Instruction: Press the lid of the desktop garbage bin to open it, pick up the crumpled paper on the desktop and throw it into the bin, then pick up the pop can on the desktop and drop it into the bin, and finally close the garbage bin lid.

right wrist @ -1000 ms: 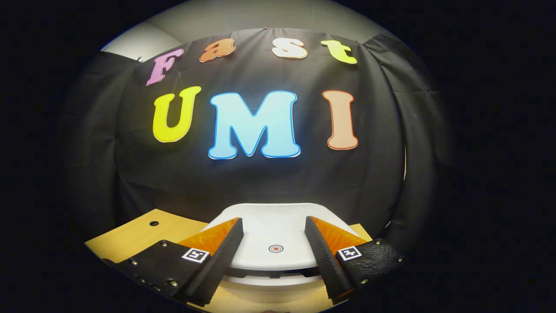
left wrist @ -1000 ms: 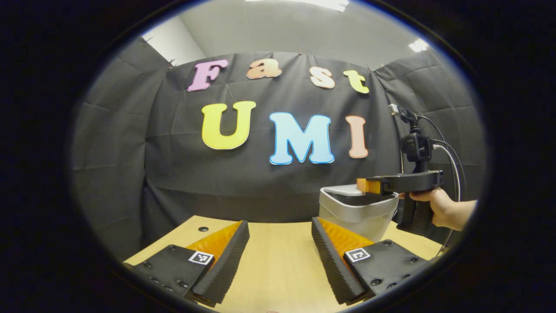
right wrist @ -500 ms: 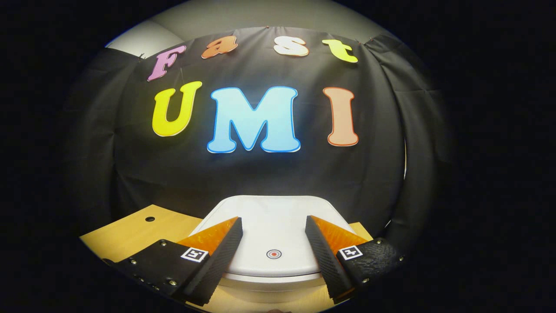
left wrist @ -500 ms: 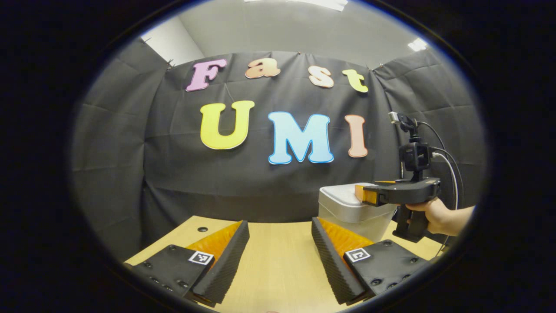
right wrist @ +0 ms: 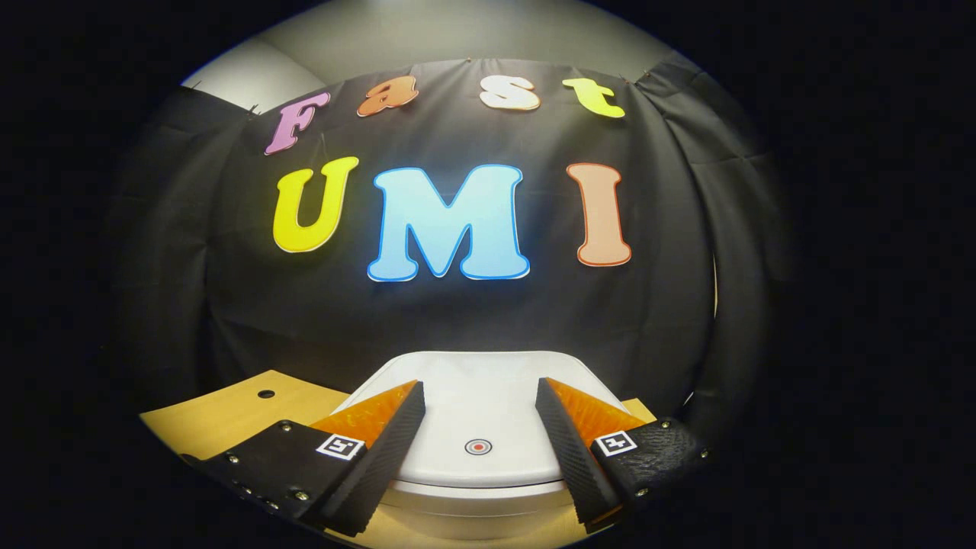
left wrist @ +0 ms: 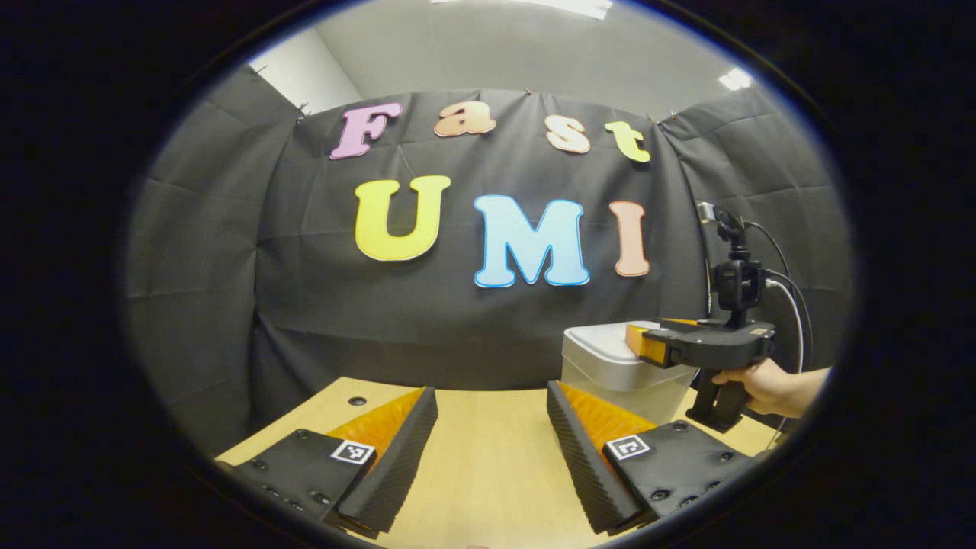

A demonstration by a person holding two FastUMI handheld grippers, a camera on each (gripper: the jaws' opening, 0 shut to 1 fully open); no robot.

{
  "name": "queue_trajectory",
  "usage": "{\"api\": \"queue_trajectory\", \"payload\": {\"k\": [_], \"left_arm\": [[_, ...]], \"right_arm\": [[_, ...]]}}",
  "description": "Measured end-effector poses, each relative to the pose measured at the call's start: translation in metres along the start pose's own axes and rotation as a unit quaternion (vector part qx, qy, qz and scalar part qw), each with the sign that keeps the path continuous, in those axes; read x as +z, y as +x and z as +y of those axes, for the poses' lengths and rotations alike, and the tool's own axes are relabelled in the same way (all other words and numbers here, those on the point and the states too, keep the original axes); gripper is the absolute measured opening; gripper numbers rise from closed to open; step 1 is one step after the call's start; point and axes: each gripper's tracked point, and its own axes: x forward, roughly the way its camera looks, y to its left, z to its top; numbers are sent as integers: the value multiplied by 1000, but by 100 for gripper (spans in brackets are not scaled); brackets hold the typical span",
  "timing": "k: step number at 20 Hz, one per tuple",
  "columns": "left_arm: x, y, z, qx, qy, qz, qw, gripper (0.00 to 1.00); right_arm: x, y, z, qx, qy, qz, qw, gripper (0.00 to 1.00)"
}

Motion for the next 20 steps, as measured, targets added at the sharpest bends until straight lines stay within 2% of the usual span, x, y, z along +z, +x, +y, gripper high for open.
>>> {"api": "queue_trajectory", "payload": {"k": [5, 6, 11, 18, 19, 20], "left_arm": [[1, 4, -3, 2, -2, 0, 1000, 92], [0, 6, -3, 2, -2, 0, 1000, 96], [-3, 8, -4, 5, 1, 5, 1000, 96], [4, -1, -9, 11, 5, -2, 1000, 96], [6, -4, -9, 13, 6, -4, 1000, 96], [8, -7, -9, 17, 7, -6, 1000, 96]], "right_arm": [[-4, 1, 1, -1, -5, -1, 1000, 95], [-6, 1, 1, -1, -5, 2, 1000, 95], [-7, 2, -1, -8, 0, -33, 999, 96], [-3, -7, -1, -10, 4, -33, 999, 95], [-2, -7, -1, -11, 3, -36, 999, 100], [-3, -7, -1, -12, 5, -35, 999, 95]]}}
